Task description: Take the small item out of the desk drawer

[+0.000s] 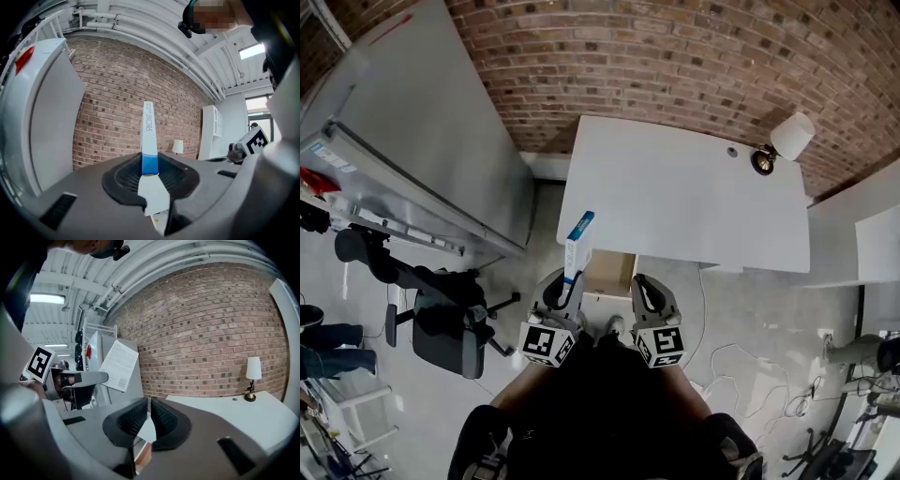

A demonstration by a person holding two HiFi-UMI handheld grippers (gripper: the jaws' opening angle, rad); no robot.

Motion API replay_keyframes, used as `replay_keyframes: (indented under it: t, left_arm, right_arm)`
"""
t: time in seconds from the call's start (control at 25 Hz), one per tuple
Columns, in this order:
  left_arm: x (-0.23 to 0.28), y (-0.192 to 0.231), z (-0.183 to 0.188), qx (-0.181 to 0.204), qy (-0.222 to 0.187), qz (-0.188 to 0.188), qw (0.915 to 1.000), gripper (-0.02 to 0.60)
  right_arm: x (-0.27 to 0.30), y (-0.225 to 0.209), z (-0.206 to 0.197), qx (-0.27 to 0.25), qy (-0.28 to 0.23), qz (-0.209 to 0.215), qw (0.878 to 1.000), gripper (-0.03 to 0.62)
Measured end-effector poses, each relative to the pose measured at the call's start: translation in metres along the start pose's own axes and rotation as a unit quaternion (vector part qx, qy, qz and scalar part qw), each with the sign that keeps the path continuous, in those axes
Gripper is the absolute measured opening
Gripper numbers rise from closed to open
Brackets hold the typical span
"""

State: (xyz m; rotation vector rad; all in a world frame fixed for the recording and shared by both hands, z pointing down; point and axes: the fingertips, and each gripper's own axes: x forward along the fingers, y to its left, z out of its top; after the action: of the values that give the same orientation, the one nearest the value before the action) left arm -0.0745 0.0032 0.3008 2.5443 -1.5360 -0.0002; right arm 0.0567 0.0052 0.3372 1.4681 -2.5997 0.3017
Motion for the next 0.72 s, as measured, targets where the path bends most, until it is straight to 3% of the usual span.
replay_keyframes:
  t: [0.24, 0.72]
  left_arm:
    - [-0.007, 0.009, 0.008, 0.007, -0.006, 0.003, 1.0000, 0.091]
    - [-0.011, 0.013, -0.012, -0.006, 0.013, -0.016, 0.9998, 0.091]
  right_arm:
    - [-0.001, 0.009, 0.013, -0.001, -0.012, -0.010, 1.000, 0.041]
    - [0.008, 0.019, 0.017, -0.012, -0.013, -0.013, 1.000, 0.038]
